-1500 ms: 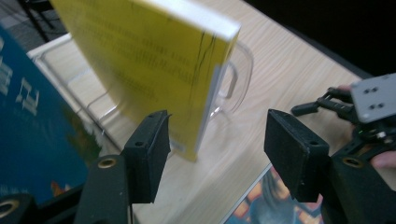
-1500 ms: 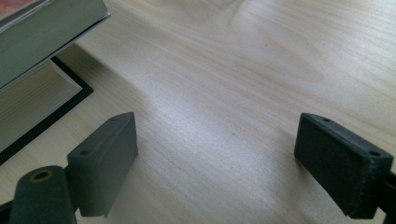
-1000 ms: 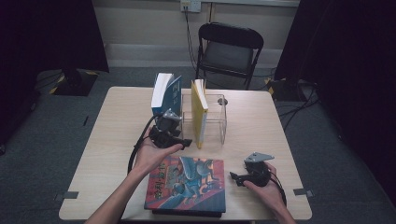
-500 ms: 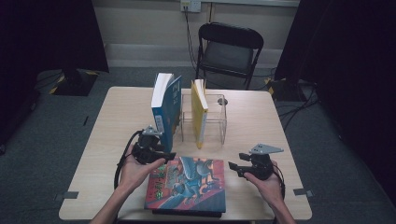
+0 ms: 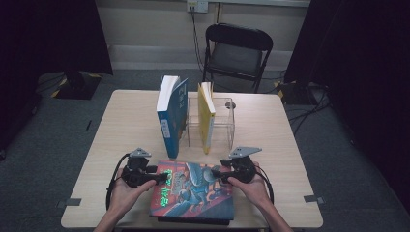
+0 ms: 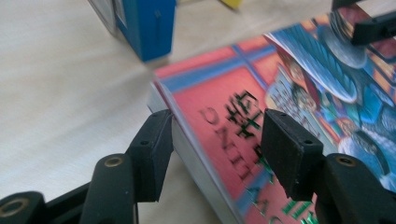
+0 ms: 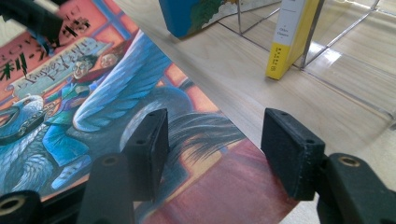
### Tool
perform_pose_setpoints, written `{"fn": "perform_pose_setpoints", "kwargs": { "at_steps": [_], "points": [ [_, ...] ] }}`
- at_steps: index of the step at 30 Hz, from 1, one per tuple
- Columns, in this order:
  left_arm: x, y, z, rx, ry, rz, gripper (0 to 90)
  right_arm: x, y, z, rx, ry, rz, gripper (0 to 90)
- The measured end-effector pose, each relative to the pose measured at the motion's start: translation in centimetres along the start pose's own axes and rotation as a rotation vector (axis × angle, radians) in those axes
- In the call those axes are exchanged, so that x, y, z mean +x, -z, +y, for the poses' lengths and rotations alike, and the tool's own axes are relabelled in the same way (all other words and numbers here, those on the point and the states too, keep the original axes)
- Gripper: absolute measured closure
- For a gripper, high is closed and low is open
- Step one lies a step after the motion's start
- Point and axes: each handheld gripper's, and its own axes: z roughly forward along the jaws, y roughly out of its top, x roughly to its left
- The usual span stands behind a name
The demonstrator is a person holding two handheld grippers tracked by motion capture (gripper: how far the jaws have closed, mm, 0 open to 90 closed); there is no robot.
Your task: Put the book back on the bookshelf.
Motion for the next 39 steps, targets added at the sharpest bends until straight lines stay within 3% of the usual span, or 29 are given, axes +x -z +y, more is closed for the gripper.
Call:
{"fn": "perform_pose_setpoints", "kwargs": {
  "at_steps": [4,11,20,24,30,35,36,39],
  "points": [
    [-0.2,-0.2,0.0,-0.013,0.003,0.011,46.8,0.1,0.1,-0.3,0.002,0.012,-0.001,42.3],
    [-0.6,-2.1,1.2,-0.040,-0.005,-0.032,49.1,0.5,1.9,-1.8,0.014,-0.007,0.031,47.7],
    [-2.8,-5.2,4.4,-0.006,-0.091,-0.059,54.8,2.5,5.2,-4.4,0.036,0.013,0.044,54.6],
    [-3.2,-6.0,5.1,-0.005,-0.099,-0.078,54.9,2.5,5.1,-4.2,0.046,0.022,0.076,53.4],
    [-3.4,-5.2,4.6,0.017,-0.126,-0.085,52.3,1.6,2.7,-1.8,0.072,0.031,0.124,49.4],
    [-3.5,-3.3,2.4,-0.005,-0.141,-0.075,49.8,1.3,1.9,-0.9,0.094,0.046,0.151,53.0],
    [-3.5,-2.9,1.9,0.002,-0.141,-0.072,50.2,1.2,1.5,-0.9,0.100,0.035,0.175,54.4],
    [-3.5,-1.0,0.1,0.016,-0.153,-0.076,48.7,1.2,1.6,-1.0,0.098,0.029,0.172,54.9]
  ]
}}
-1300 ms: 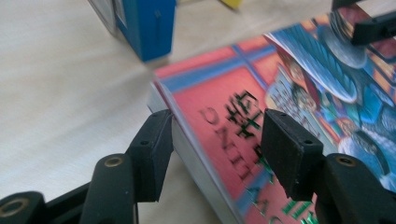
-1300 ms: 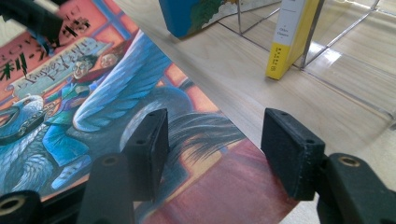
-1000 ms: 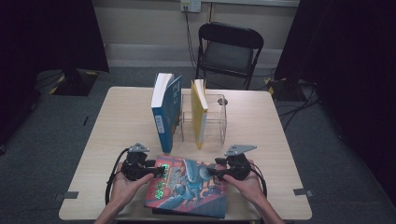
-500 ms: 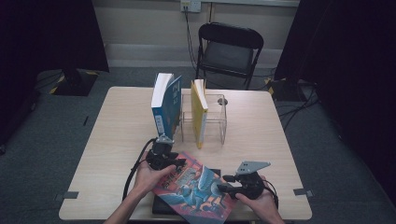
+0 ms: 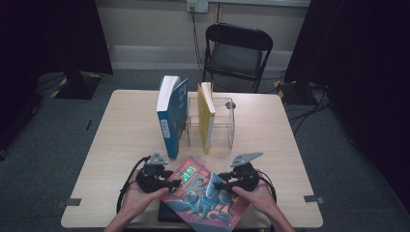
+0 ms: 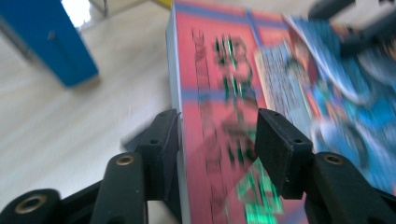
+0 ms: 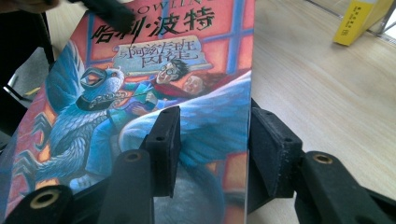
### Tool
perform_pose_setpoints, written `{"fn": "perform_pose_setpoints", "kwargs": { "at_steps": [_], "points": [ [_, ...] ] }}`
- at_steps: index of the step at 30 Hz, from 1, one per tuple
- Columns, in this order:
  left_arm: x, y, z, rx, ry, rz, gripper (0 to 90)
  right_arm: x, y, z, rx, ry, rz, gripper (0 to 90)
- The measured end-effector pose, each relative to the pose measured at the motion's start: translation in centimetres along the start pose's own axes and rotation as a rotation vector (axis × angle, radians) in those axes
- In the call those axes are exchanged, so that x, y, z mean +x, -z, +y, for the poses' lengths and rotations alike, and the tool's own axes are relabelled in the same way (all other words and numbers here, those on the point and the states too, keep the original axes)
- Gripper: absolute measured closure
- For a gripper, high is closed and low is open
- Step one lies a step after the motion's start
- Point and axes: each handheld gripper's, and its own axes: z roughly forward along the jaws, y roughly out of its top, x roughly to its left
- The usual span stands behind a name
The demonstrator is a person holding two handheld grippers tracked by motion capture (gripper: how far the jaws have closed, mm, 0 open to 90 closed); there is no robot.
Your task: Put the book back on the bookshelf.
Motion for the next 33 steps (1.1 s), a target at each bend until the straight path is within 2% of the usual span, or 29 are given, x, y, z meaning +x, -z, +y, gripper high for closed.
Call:
{"fn": "perform_pose_setpoints", "kwargs": {
  "at_steps": [2,3,6,7,9,11,12,13,14,15,17,26,28,33],
  "points": [
    [-0.1,1.0,-1.1,-0.007,0.003,-0.008,47.4,0.1,0.1,-0.2,-0.008,-0.007,-0.005,55.1],
    [-0.1,1.0,-1.1,-0.007,0.003,-0.008,46.5,0.1,0.1,-0.3,-0.015,-0.010,-0.007,55.1],
    [-0.5,2.6,-3.0,-0.020,0.016,-0.019,43.1,0.1,0.1,-0.5,-0.019,-0.019,-0.005,55.2],
    [-0.5,2.6,-3.0,-0.020,0.016,-0.019,42.6,0.1,0.1,-0.5,-0.019,-0.019,-0.005,55.2],
    [-0.7,3.3,-4.2,-0.022,0.015,-0.026,42.2,0.2,0.1,-0.4,-0.019,-0.010,-0.016,55.3],
    [-0.7,3.4,-4.5,-0.019,0.014,-0.029,41.5,0.2,0.1,-0.5,-0.022,-0.012,-0.018,55.4],
    [-0.8,3.3,-5.1,0.004,0.005,-0.021,41.9,0.2,0.2,-0.6,-0.025,-0.015,-0.016,55.3],
    [-0.8,3.3,-5.1,0.004,0.005,-0.021,42.0,0.2,0.2,-0.6,-0.026,-0.016,-0.016,55.3],
    [-0.5,3.3,-5.2,-0.009,0.035,-0.032,41.9,0.2,0.2,-0.6,-0.026,-0.017,-0.016,55.4],
    [-0.5,3.3,-5.2,-0.009,0.035,-0.032,42.1,0.2,0.2,-0.6,-0.027,-0.017,-0.018,55.4],
    [-0.9,3.3,-5.0,-0.016,-0.004,-0.005,43.5,0.4,0.2,-0.6,-0.025,-0.015,-0.026,55.5],
    [0.2,2.4,-4.5,-0.045,0.039,-0.019,45.4,1.1,1.2,-1.7,-0.030,-0.027,-0.055,55.1],
    [0.4,2.1,-4.1,-0.056,0.040,-0.006,47.3,1.5,1.7,-2.4,-0.030,-0.045,-0.057,54.2],
    [0.8,1.3,-3.2,-0.071,0.053,0.006,52.7,2.5,2.7,-3.6,-0.037,-0.045,-0.070,54.1]
  ]
}}
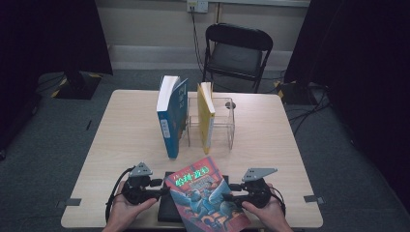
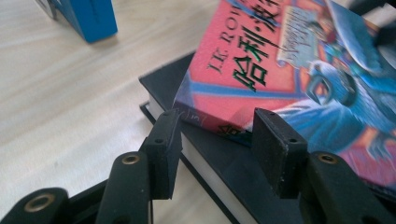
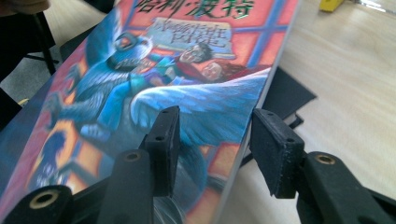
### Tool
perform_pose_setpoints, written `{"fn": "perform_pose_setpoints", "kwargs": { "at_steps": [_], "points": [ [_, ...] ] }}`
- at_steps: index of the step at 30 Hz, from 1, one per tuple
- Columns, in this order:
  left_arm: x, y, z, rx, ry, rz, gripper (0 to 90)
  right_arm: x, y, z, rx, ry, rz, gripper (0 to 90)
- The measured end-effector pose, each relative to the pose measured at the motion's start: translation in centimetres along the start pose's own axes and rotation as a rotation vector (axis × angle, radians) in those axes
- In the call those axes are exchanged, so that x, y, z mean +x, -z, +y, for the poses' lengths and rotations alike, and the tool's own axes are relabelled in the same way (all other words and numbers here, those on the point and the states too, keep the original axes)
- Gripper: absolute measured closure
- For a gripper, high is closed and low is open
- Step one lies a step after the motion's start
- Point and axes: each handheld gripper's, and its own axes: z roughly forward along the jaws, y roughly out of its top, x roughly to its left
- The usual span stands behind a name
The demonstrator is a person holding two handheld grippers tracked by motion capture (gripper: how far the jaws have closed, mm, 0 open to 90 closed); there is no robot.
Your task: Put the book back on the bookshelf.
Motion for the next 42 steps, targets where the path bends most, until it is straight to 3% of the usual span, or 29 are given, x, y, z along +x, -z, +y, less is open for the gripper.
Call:
{"fn": "perform_pose_setpoints", "kwargs": {
  "at_steps": [3,5,8,11,12,16,18,20,21,23,24,30,34,39,42],
  "points": [
    [0.3,-0.6,0.6,-0.004,0.012,0.013,53.4,0.6,0.5,-0.5,-0.001,0.006,-0.011,53.9],
    [1.0,-1.2,1.2,-0.009,0.056,0.010,53.6,0.7,0.6,-0.7,0.006,0.001,-0.002,53.7],
    [1.1,-1.7,1.9,-0.018,0.053,0.034,53.9,0.9,0.9,-0.8,0.019,0.006,0.008,53.8],
    [1.8,-2.1,2.2,-0.015,0.091,0.021,52.7,1.4,1.0,-1.3,-0.003,0.002,0.007,53.9],
    [1.8,-2.0,2.2,-0.015,0.094,0.018,48.2,1.5,1.0,-1.6,-0.022,-0.005,0.008,53.8],
    [1.0,-1.3,2.2,-0.051,0.086,-0.017,47.5,1.3,0.7,-1.3,-0.043,0.000,-0.006,49.2],
    [-0.3,-1.0,2.1,-0.048,0.057,-0.048,47.8,1.2,0.2,-0.9,-0.037,0.005,-0.019,43.7],
    [-0.6,-1.0,1.9,-0.042,0.058,-0.047,47.5,1.1,-0.1,-0.5,-0.036,0.016,-0.034,40.1],
    [-0.9,-1.2,1.7,-0.028,0.066,-0.042,46.2,0.8,-1.0,0.1,-0.032,0.000,-0.046,32.0],
    [-1.3,-1.5,1.3,-0.028,0.057,-0.040,45.0,0.7,-1.6,0.5,-0.039,-0.003,-0.050,30.3],
    [-1.3,-1.5,1.2,-0.027,0.047,-0.027,40.9,0.8,-2.0,0.8,-0.039,-0.005,-0.054,28.3],
    [-0.8,-1.6,0.8,-0.036,0.068,-0.017,40.9,1.0,-3.1,1.8,-0.022,0.004,-0.082,19.6],
    [-0.7,-1.8,1.1,-0.037,0.062,-0.022,40.6,-0.3,-3.7,2.1,-0.036,-0.040,-0.046,18.3],
    [-0.1,-2.5,1.8,-0.028,0.064,-0.028,38.3,-1.1,-4.4,3.1,-0.020,-0.055,-0.071,14.2],
    [0.1,-2.8,2.3,-0.015,0.040,-0.023,34.7,-1.4,-4.6,3.1,-0.023,-0.080,-0.060,14.0]
  ]
}}
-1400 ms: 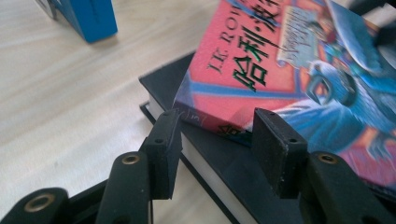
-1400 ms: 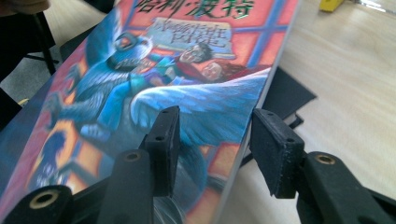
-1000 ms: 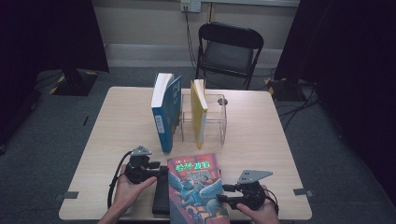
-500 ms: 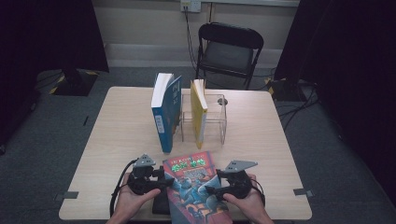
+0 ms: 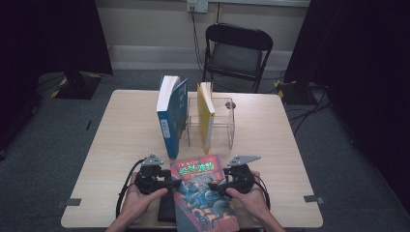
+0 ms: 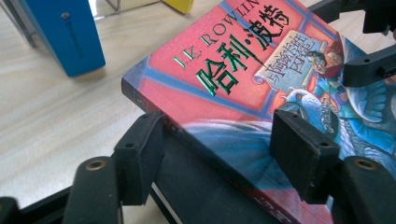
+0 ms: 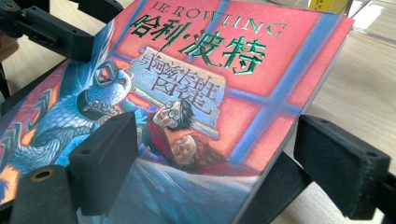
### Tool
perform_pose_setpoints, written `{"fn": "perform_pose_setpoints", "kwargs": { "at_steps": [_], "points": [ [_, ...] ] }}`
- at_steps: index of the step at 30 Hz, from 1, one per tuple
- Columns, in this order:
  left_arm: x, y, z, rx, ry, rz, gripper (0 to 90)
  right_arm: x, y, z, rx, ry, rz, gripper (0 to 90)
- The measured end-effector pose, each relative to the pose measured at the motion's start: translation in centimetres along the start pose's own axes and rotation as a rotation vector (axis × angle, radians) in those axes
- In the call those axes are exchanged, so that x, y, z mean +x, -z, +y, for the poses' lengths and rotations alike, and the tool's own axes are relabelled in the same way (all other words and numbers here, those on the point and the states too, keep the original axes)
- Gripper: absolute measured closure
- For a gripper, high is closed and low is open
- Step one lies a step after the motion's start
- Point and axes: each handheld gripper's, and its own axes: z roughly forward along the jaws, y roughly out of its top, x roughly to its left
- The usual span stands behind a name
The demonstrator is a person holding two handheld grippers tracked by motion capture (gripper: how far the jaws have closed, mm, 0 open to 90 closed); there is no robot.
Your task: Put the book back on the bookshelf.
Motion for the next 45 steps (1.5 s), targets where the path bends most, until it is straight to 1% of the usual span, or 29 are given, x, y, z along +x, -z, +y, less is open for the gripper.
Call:
{"fn": "perform_pose_setpoints", "kwargs": {
  "at_steps": [2,4,6,7,8,10,12,13,14,15,16,17,18,20,21,26,28,29,30,32,35,37,38,39,40,41,43,44,45],
  "points": [
    [0.0,0.0,0.0,-0.005,-0.007,0.002,34.7,-0.1,0.1,0.0,-0.006,-0.003,-0.005,15.8],
    [-0.1,0.0,-0.2,-0.023,-0.017,0.000,34.5,0.0,0.1,0.0,-0.006,-0.002,-0.009,15.8],
    [-0.1,0.0,-0.3,-0.024,-0.017,0.002,35.0,-0.1,0.1,0.0,-0.006,-0.001,-0.007,15.6],
    [-0.3,0.1,-0.3,-0.026,-0.015,0.016,35.9,-0.1,0.1,0.0,-0.006,-0.002,-0.005,15.3],
    [-0.3,0.1,-0.3,-0.026,-0.015,0.016,36.7,-0.1,0.1,0.0,-0.006,-0.002,-0.005,15.3],
    [-1.0,0.2,-0.3,-0.029,-0.056,0.041,38.9,-0.2,0.0,0.0,-0.006,-0.022,0.006,15.1],
    [-1.2,0.3,-0.4,-0.033,-0.067,0.045,40.2,-0.2,0.0,0.0,-0.005,-0.025,0.006,16.6],
    [-1.2,0.3,-0.5,-0.040,-0.057,0.045,40.8,-0.3,0.1,0.0,-0.009,-0.026,0.001,20.8],
    [-1.2,0.3,-0.5,-0.040,-0.057,0.045,41.1,-0.3,0.1,0.0,-0.009,-0.026,0.001,20.8],
    [-1.2,0.3,-0.6,-0.044,-0.051,0.045,41.1,-0.3,0.4,0.0,-0.022,-0.024,-0.011,27.6],
    [-1.2,0.4,-0.7,-0.042,-0.052,0.042,41.4,-0.4,0.9,0.0,-0.048,-0.022,-0.025,38.2],
    [-1.1,0.4,-0.7,-0.041,-0.051,0.040,41.4,-0.5,1.3,0.1,-0.072,-0.032,-0.009,40.2],
    [-1.1,0.4,-0.7,-0.045,-0.048,0.039,41.4,-0.5,1.7,0.1,-0.089,-0.040,0.021,42.9],
    [-1.1,0.4,-0.8,-0.048,-0.041,0.035,41.4,-0.4,1.8,0.2,-0.092,-0.042,0.031,43.6],
    [-1.0,0.4,-0.9,-0.052,-0.034,0.033,41.4,0.1,2.0,0.0,-0.091,-0.045,0.069,44.4],
    [-0.9,0.3,-1.0,-0.057,-0.023,0.022,41.0,0.9,2.1,-0.6,-0.060,-0.044,0.066,45.0],
    [-0.9,0.4,-1.0,-0.057,-0.023,0.022,40.9,0.8,2.1,-0.8,-0.056,-0.053,0.075,45.2],
    [-0.9,0.4,-1.0,-0.056,-0.020,0.022,40.9,0.5,2.0,-0.8,-0.056,-0.069,0.094,45.9],
    [-0.9,0.4,-1.0,-0.056,-0.020,0.022,40.8,0.5,2.0,-0.8,-0.056,-0.069,0.094,45.9],
    [-0.8,0.4,-0.9,-0.053,-0.021,0.021,40.7,0.2,1.7,-0.6,-0.064,-0.080,0.114,46.0],
    [-0.7,0.3,-0.9,-0.054,-0.012,0.013,39.9,-0.4,0.6,0.3,-0.071,-0.094,0.136,46.5],
    [-0.5,0.2,-0.9,-0.048,0.005,0.004,38.4,-0.7,-0.1,1.0,-0.063,-0.085,0.147,46.5],
    [-0.3,0.1,-0.8,-0.051,0.019,0.001,36.9,-0.9,-0.3,1.2,-0.060,-0.092,0.156,47.9],
    [-0.3,0.1,-0.7,-0.051,0.026,0.005,36.9,-1.0,-0.5,1.5,-0.053,-0.091,0.158,50.4],
    [-0.3,0.1,-0.7,-0.051,0.026,0.005,36.9,-1.0,-0.5,1.5,-0.053,-0.091,0.158,50.4],
    [-0.4,0.0,-0.7,-0.048,0.027,0.013,36.7,-1.1,-0.8,1.8,-0.035,-0.086,0.175,53.5],
    [-0.4,0.0,-0.6,-0.048,0.026,0.015,35.9,-1.5,-0.9,1.8,-0.025,-0.112,0.218,58.4],
    [-0.4,0.0,-0.6,-0.047,0.026,0.014,35.9,-1.5,-0.9,1.8,-0.025,-0.112,0.218,58.4],
    [-0.4,0.0,-0.6,-0.045,0.027,0.012,35.7,-1.5,-0.9,1.8,-0.025,-0.126,0.232,60.4]
  ]
}}
